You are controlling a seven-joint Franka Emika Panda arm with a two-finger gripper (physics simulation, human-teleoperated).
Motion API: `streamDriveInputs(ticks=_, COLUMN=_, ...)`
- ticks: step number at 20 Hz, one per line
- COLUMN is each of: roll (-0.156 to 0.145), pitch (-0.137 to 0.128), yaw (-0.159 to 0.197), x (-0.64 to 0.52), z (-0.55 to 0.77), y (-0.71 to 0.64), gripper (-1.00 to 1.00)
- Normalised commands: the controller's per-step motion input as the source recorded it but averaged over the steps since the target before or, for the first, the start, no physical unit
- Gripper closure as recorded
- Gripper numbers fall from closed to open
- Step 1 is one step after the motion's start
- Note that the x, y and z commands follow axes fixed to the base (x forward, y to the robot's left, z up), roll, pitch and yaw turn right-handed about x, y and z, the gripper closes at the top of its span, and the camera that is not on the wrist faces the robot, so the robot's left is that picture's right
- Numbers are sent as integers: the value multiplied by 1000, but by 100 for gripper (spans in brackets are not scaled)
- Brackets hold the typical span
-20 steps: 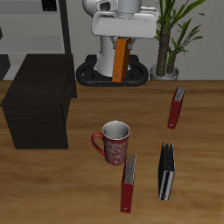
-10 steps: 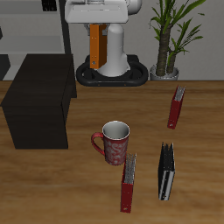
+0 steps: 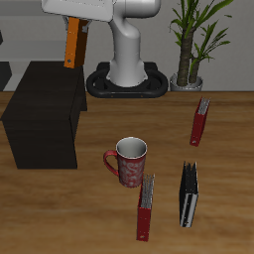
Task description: Place the orange book flat on top of the shelf and place the left red book flat on top of the shelf
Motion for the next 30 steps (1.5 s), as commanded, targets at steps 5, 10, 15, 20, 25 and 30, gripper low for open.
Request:
streamDriveInputs(ticks=5, roll=-151, pitch=-24, yaw=37, x=-2, z=234, y=-548, gripper=100)
streamDriveInputs(ticks=10, roll=-112, pitch=-10, yaw=18, x=18, z=1, y=-331, gripper=100)
streamDriveInputs(ticks=15, roll=-89, pitch=-9, yaw=18, x=5, z=-156, y=-351, gripper=100)
streamDriveInputs(ticks=20, roll=-92, pitch=19, yaw=-1, x=-72, z=-180, y=-446, gripper=100)
streamDriveInputs(ticks=25, roll=-51, pitch=23, yaw=3, x=-25, z=-156, y=-200, gripper=100)
streamDriveInputs(ticks=30, roll=-43, pitch=25, yaw=-15, x=-3, z=-224, y=-231, gripper=100)
